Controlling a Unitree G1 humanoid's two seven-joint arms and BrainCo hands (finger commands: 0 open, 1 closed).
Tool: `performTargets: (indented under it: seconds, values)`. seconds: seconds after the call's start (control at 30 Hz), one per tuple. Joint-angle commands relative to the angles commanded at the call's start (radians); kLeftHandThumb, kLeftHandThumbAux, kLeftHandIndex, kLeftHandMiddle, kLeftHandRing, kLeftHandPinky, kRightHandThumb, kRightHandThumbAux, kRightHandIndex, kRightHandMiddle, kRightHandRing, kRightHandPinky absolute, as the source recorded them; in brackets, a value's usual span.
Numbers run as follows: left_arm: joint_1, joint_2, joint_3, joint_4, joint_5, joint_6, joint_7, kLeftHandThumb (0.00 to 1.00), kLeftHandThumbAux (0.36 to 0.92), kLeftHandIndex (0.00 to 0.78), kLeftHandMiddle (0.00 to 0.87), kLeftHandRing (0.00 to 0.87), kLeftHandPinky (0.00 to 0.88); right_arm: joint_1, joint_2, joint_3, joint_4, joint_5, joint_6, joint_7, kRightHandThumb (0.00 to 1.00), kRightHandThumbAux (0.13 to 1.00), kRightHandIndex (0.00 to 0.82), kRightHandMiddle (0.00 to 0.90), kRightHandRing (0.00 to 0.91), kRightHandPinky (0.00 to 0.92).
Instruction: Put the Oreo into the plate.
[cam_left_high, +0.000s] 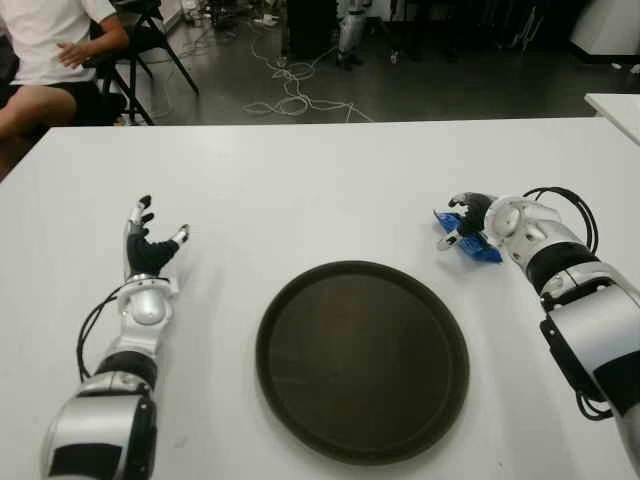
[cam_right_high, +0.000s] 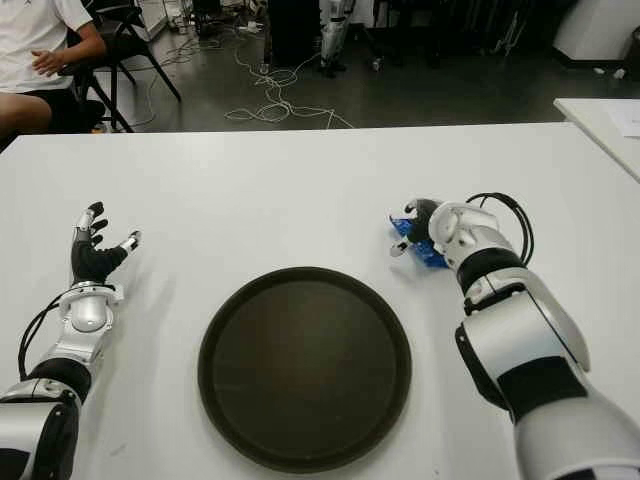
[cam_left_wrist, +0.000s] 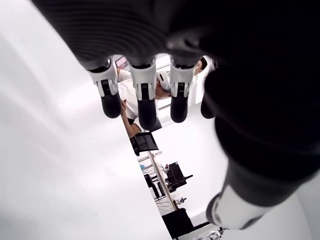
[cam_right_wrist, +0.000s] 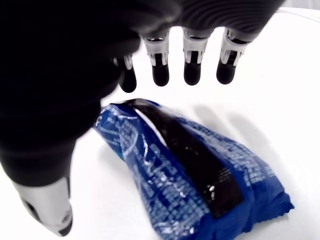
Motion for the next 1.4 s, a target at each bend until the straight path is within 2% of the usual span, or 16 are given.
performTargets:
  seconds: [0.27,0.7,1.1,1.4]
  values:
    - [-0.001,0.001,0.001,0.001,-0.002,0.007,-0.005,0.0,0.814,0.066,0.106,0.094,0.092,0.01,0.004,-0.04,-0.005,0.034,0.018,-0.013,0.0,0.71,0.024,0.039,0.009,0.0]
    - [-0.004,0.007,-0.002,0.008,0.004,0.018,0.003,0.0,0.796,0.074,0.119,0.106,0.092,0.011,0.011,-0.007,-0.007,0.014,0.068,-0.042,0.0,0.697,0.056,0.064,0.024,0.0]
    - [-0.003,0.006,-0.002,0.007,0.003,0.014,-0.002,0.0,0.788,0.074,0.116,0.101,0.094,0.028,0.01,-0.001,-0.004,0.015,0.069,-0.064,0.0,0.719,0.059,0.073,0.03,0.0]
    - [-0.003,0.008,-0.003,0.006,0.005,0.014,-0.001,0.0,0.79,0.069,0.108,0.091,0.091,0.043,0.016,-0.01,-0.006,0.029,0.071,-0.076,0.0,0.691,0.058,0.07,0.032,0.0]
